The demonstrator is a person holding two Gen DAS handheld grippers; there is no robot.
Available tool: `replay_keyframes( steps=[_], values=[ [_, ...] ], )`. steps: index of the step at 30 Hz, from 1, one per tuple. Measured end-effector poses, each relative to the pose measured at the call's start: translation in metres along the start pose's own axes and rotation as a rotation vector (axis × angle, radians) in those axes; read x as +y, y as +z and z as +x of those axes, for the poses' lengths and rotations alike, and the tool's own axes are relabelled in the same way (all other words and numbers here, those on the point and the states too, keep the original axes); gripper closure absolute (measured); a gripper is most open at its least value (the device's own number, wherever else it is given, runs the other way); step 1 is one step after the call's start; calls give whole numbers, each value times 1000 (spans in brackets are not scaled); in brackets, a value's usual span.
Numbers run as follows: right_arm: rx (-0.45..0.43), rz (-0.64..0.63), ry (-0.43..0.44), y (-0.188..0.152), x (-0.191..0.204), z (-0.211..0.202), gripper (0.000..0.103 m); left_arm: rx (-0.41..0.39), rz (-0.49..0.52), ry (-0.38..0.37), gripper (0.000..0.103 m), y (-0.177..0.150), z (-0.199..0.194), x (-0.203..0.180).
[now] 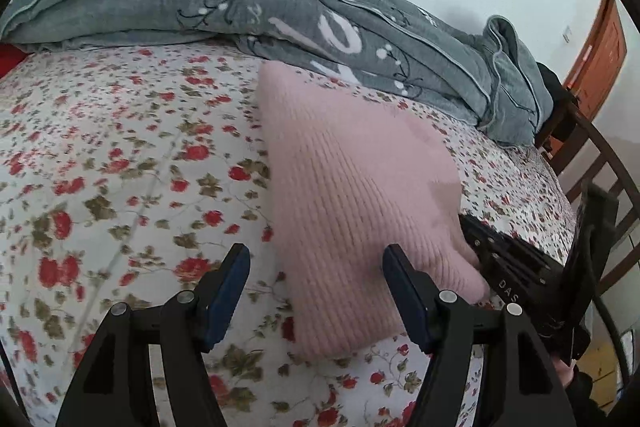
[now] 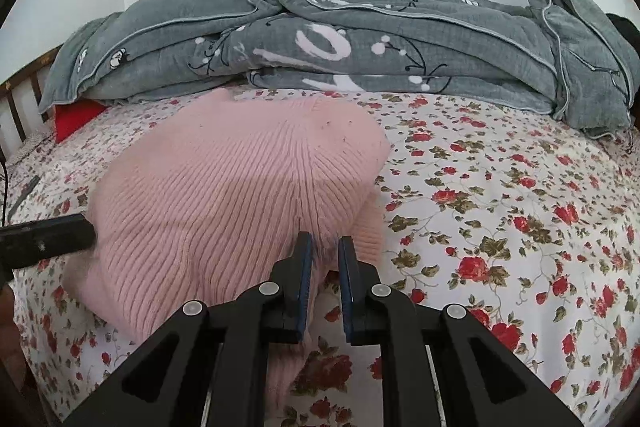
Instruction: Fold small clothes
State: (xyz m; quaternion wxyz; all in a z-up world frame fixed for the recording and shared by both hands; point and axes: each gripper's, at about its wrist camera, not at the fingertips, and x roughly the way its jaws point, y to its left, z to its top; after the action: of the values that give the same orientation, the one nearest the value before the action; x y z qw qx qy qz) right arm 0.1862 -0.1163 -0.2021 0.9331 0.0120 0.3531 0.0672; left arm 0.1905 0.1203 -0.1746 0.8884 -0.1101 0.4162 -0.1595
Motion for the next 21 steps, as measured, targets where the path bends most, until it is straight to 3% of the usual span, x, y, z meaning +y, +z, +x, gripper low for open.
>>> replay_keyframes(
  steps=[5, 11, 16, 21],
  values=[
    [12, 0, 28, 21, -5, -13, 76, -4, -10, -5, 33, 20, -12, 3],
    [-42, -7, 47, 68, -11, -22, 69, -45, 32, 24, 26, 68, -5, -8],
    [-13, -28, 66, 93, -10, 14, 69, -30, 31, 48, 26, 110, 35, -13],
    [40, -2, 125, 108, -16, 59, 73, 39, -15, 43, 30, 137, 86, -6]
  ],
)
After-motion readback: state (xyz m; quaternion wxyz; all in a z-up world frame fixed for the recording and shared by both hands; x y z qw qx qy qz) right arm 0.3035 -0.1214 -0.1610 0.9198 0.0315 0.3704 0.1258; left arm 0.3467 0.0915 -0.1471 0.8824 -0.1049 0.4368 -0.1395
